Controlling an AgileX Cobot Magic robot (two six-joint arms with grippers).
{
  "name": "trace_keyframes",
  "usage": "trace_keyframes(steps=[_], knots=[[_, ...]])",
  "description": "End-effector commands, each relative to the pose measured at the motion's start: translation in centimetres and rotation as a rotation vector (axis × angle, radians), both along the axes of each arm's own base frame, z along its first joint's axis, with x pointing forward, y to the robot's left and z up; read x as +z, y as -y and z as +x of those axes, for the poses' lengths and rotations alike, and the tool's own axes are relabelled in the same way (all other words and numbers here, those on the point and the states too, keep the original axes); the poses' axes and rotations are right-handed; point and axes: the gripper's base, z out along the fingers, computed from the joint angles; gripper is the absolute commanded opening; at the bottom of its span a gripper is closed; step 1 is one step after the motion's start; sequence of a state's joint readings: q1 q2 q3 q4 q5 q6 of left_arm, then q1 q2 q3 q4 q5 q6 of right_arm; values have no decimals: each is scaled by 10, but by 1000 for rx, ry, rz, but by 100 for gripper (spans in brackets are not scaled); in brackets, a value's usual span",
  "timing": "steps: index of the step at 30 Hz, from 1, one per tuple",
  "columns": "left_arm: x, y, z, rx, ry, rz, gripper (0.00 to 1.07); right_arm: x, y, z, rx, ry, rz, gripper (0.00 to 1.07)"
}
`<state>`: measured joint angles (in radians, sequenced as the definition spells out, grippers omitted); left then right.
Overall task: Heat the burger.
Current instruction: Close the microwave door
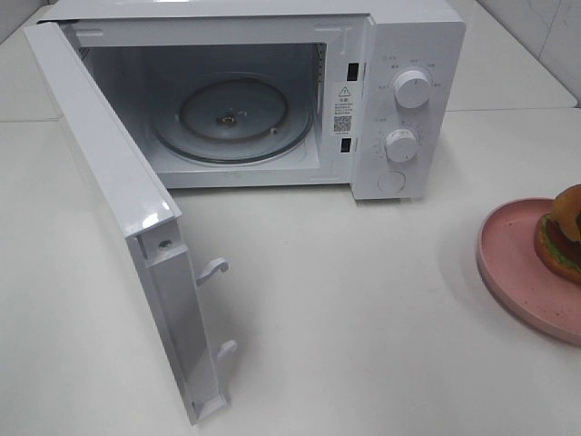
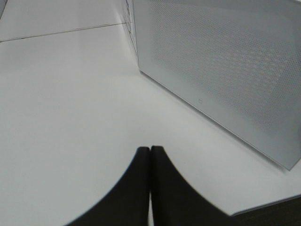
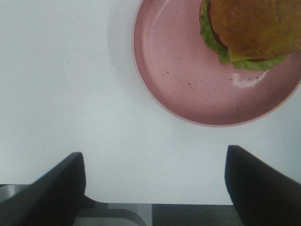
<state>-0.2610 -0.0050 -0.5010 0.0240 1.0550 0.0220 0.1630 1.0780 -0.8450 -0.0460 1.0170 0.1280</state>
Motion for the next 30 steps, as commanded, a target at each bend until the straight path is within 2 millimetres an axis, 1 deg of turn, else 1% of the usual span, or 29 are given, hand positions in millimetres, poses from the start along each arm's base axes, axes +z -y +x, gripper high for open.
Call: trace_keyframes(steps=[1, 2, 3, 4, 5, 6, 7, 8, 9, 10, 11, 12, 13, 14, 15, 16, 17, 18, 19, 20, 21, 23, 24, 25, 27, 28, 29, 30], knots=[[1, -1, -2, 2, 33, -9, 0, 1, 3, -19, 8, 25, 2, 76], [1, -1, -2, 2, 33, -9, 0, 0, 5, -32, 11, 42, 3, 76], [1, -1, -2, 2, 33, -9, 0, 0, 5, -32, 11, 42, 3, 76], [1, -1, -2, 2, 33, -9, 0, -3, 7, -45, 25, 54, -2, 76], [1, -1, -2, 2, 33, -9, 0, -3, 7, -45, 25, 54, -2, 76], [1, -1, -2, 2, 33, -9, 0, -4, 8, -52, 26, 63, -1, 76], [1, -1, -2, 2, 33, -9, 0, -5, 11, -65, 28, 93, 2, 76], [1, -1, -2, 2, 33, -9, 0, -5, 11, -65, 28, 93, 2, 76], [1, -1, -2, 2, 33, -9, 0, -9, 12, -76, 33, 118, 4, 76], [1, -1, -2, 2, 33, -9, 0, -9, 12, -76, 33, 118, 4, 76], [1, -1, -2, 2, 33, -9, 0, -10, 13, -82, 37, 134, 4, 76], [1, -1, -2, 2, 33, -9, 0, -15, 15, -91, 44, 156, 3, 76], [1, -1, -2, 2, 33, -9, 0, -15, 15, -91, 44, 156, 3, 76], [1, -1, -2, 2, 33, -9, 0, -17, 17, -101, 48, 186, 5, 76], [1, -1, -2, 2, 33, -9, 0, -17, 17, -101, 48, 186, 5, 76], [1, -1, -2, 2, 33, -9, 0, -19, 18, -111, 50, 221, 12, 76], [1, -1, -2, 2, 33, -9, 0, -19, 18, -111, 50, 221, 12, 76], [1, -1, -2, 2, 33, -9, 0, -19, 18, -114, 50, 236, 15, 75], [1, -1, -2, 2, 33, -9, 0, -20, 20, -122, 55, 273, 16, 75], [1, -1, -2, 2, 33, -9, 0, -20, 20, -122, 55, 273, 16, 75], [1, -1, -2, 2, 33, -9, 0, -18, 20, -128, 66, 336, 20, 75], [1, -1, -2, 2, 33, -9, 0, -18, 21, -132, 73, 366, 21, 75], [1, -1, -2, 2, 33, -9, 0, -18, 22, -137, 87, 417, 18, 74], [1, -1, -2, 2, 33, -9, 0, -18, 22, -137, 87, 417, 18, 74], [1, 0, -2, 2, 33, -9, 0, -15, 23, -146, 94, 478, 22, 74], [1, 0, -2, 2, 33, -9, 0, -15, 23, -146, 94, 478, 22, 74], [1, 0, -2, 2, 33, -9, 0, -14, 24, -153, 97, 519, 25, 74], [1, 0, -2, 2, 33, -9, 0, -14, 24, -153, 97, 519, 25, 74]])
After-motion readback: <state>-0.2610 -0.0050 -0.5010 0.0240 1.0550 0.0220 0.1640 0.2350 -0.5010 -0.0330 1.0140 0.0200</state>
